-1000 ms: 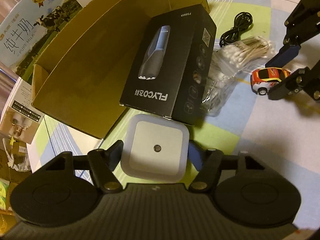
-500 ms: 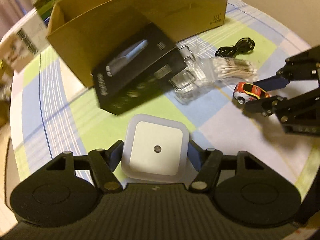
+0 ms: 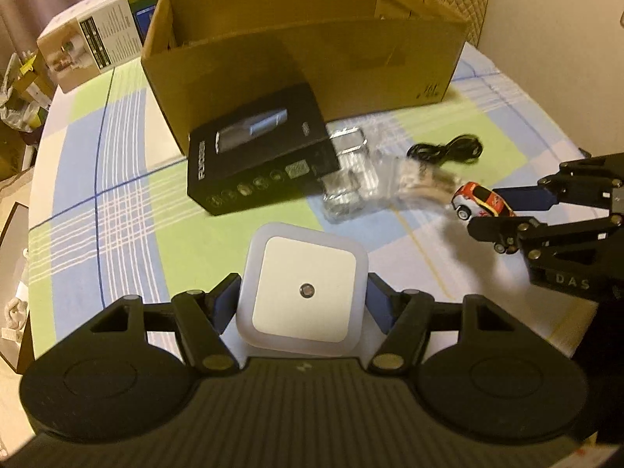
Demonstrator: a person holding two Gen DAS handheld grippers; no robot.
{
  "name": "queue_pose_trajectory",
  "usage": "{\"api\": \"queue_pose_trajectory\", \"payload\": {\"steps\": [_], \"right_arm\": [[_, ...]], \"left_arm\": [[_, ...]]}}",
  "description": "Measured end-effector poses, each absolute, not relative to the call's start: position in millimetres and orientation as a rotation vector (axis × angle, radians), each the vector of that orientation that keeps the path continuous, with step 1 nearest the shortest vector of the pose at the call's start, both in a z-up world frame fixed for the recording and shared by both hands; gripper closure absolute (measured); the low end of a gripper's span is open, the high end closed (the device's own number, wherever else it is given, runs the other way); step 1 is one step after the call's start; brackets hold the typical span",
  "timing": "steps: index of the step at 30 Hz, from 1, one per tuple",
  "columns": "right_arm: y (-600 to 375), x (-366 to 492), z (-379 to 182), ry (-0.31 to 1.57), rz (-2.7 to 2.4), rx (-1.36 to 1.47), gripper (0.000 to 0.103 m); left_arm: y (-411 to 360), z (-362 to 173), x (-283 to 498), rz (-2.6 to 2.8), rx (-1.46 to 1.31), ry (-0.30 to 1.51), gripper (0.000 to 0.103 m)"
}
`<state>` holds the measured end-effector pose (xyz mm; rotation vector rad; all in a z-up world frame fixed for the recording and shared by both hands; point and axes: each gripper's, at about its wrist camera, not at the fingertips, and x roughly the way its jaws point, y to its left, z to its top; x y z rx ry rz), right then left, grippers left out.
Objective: Organize objects
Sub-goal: 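Lift the night light with the left gripper while the right holds the car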
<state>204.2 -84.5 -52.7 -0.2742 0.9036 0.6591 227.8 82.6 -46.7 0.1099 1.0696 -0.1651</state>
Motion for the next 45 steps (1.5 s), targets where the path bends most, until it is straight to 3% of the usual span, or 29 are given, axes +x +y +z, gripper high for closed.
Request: {"api": "queue_pose_trajectory", "payload": {"steps": [21,45], "right_arm": [[-98.0,194.5,-10.4,0.861,0.668,-0.291,0.076],[-104.2,236.9,11.5,0.813,0.653,-0.349,0.076]], "left_arm": [[54.1,1.3,219.5,-0.17,0.105,1.02,0.039],[41.1,27.8,266.5,-0.189,0.127,0.987,0.039]]}}
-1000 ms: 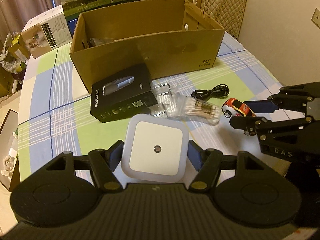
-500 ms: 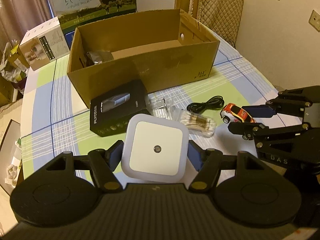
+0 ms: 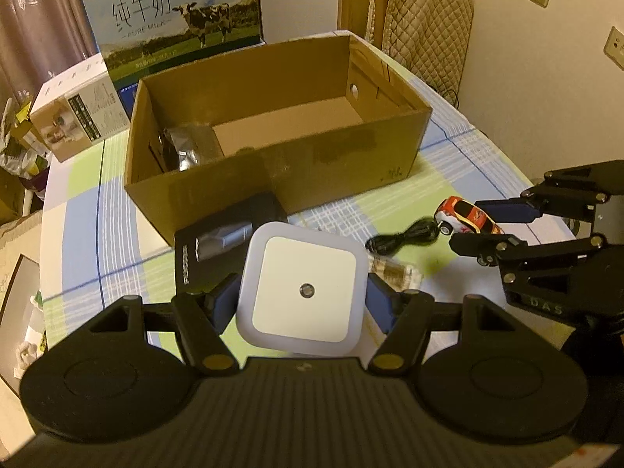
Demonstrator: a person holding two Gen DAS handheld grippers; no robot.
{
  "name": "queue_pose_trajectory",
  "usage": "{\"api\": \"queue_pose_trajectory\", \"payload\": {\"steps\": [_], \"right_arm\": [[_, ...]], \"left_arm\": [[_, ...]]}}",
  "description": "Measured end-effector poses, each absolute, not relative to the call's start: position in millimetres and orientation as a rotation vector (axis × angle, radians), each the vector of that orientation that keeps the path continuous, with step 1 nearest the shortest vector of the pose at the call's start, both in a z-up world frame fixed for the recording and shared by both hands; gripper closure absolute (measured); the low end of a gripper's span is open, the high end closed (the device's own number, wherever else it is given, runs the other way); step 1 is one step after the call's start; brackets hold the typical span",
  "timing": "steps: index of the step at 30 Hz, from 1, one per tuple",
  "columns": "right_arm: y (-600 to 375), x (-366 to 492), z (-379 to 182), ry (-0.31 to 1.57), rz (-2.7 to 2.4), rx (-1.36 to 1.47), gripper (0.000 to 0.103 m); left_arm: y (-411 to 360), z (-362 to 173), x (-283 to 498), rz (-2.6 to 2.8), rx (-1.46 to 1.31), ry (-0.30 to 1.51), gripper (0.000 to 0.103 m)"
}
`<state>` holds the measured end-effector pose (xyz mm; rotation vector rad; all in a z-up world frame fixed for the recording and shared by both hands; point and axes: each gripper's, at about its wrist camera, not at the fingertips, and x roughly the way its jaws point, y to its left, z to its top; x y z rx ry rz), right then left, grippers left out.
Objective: Organize objects
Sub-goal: 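Lift the night light with the left gripper while the right holds the car, then carry night light and toy car into the box and open both grippers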
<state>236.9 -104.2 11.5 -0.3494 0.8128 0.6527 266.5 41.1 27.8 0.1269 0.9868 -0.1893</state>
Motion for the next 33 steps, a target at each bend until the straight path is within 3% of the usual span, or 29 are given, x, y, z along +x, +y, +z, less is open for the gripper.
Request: {"api": "queue_pose_trajectory", "payload": {"steps": [19,33], "right_arm": [[-83.4,356.9,73.7,0.783,0.637,-0.324,0.076],[-58.8,432.4,26.4,0.9,0.628,-0.284,0.076]], "left_arm": [[50.1,88.9,382.5,-0.143,0.134,0.898,0.039],[60.6,47.0,444.7,-0.125,0.091,0.92,0.039]]}}
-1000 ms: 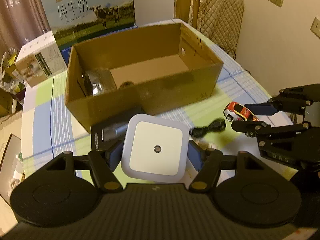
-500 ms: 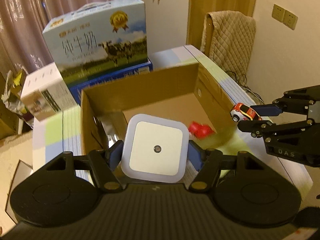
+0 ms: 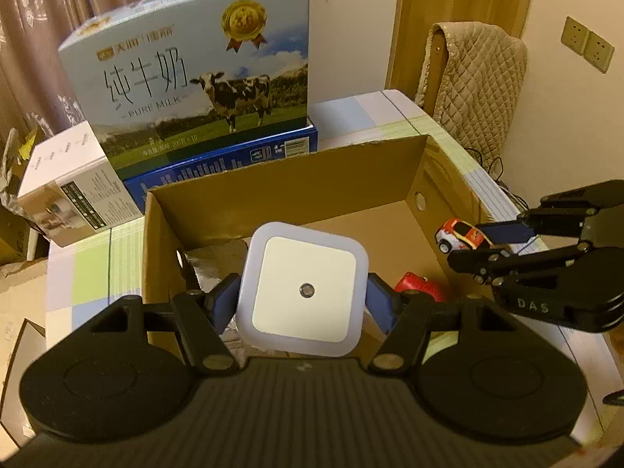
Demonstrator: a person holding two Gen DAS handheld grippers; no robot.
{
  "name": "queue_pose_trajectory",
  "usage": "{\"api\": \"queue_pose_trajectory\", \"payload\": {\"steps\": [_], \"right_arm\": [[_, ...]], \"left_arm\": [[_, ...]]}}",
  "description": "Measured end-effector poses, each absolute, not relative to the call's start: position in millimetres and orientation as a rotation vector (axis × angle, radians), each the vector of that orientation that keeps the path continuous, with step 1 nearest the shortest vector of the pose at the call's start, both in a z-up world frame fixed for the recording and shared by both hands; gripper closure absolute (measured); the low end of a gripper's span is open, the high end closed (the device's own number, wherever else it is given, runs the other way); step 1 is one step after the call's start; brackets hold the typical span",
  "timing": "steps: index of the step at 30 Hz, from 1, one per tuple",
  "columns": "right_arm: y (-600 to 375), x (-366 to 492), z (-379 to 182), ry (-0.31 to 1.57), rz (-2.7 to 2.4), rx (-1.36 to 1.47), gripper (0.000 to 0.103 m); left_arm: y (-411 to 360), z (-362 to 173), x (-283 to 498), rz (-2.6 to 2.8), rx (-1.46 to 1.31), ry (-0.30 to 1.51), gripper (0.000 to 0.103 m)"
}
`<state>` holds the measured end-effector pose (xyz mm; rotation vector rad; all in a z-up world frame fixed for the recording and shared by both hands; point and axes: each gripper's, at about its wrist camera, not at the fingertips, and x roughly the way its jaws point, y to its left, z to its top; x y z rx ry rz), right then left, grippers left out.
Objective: Organize objects
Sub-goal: 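Carry night light and toy car into the box and open both grippers, then withdraw both tools from the box toward the cotton swabs and plastic tray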
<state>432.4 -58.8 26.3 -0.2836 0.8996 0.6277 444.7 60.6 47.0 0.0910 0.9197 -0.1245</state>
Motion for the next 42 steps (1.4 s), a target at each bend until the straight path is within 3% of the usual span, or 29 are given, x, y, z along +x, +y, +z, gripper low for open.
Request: {"api": "queue_pose_trajectory", "payload": {"steps": [22,42], "right_arm": [[-44.4,462.6,-17.2,0.968,0.612,-0.278,0.076],[-59.1,465.2,-8.1,0.933,0.59,-0.192,0.073]], "left_arm": [[67.7,-10.0,476.9,-0.136,0.054,0.991,0.04],[86.5,4.3,456.2,-0.112,0.034,0.952,0.038]]}}
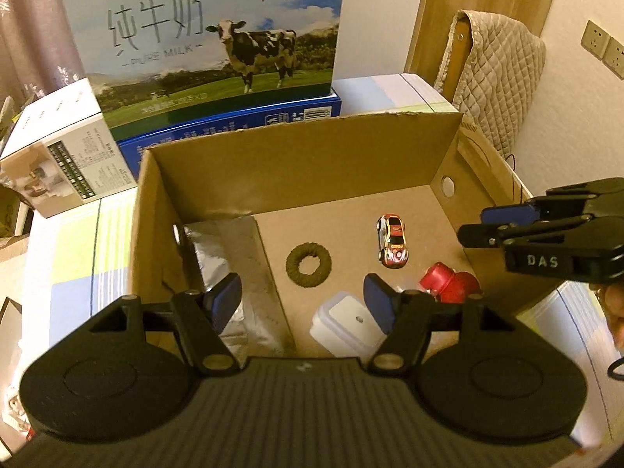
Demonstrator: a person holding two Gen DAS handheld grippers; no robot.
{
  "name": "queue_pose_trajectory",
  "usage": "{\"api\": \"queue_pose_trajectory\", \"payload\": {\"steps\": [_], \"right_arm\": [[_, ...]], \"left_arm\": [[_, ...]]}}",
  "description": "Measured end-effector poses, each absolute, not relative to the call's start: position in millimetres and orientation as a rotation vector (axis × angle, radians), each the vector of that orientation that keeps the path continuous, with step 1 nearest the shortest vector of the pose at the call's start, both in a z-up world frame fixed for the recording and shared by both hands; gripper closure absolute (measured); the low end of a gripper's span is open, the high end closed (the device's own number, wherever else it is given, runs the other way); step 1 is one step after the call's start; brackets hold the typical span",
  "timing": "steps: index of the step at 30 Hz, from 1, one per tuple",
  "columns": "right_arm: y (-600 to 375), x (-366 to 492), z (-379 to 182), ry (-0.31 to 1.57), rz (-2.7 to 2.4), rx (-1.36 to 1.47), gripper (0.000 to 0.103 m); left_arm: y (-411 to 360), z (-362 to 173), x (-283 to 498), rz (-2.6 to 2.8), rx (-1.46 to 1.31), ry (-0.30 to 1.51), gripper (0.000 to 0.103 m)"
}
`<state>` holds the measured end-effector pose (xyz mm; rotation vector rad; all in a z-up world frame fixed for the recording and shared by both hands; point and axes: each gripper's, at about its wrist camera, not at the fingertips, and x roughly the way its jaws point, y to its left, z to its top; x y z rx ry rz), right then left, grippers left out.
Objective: Organize objects
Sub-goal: 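Withdraw both tools from the box toward the cotton swabs and plastic tray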
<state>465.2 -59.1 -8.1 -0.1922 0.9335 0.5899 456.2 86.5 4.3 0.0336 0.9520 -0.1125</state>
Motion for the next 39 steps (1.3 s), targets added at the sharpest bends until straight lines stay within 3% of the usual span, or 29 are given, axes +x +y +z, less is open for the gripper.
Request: {"api": "queue_pose_trajectory", "payload": {"steps": [18,29,39], "right_arm": [[-107.1,352.0,52.5,0.824,0.632,-0.158,0.068],[-142.3,271.8,15.7,0.905,0.632,-0.107,0.055],[-144.2,243.9,-26.8,0.966,0.65,-0.135,0.053]], "left_arm": [[105.3,50.5,331.1,-0.072,-0.008,0.883,0.031],[106.2,36.5,254.0,-0.039,-0.02,0.889,0.02],[93.9,1.4,222.9,-0.029,-0.012,0.909,0.01]]}}
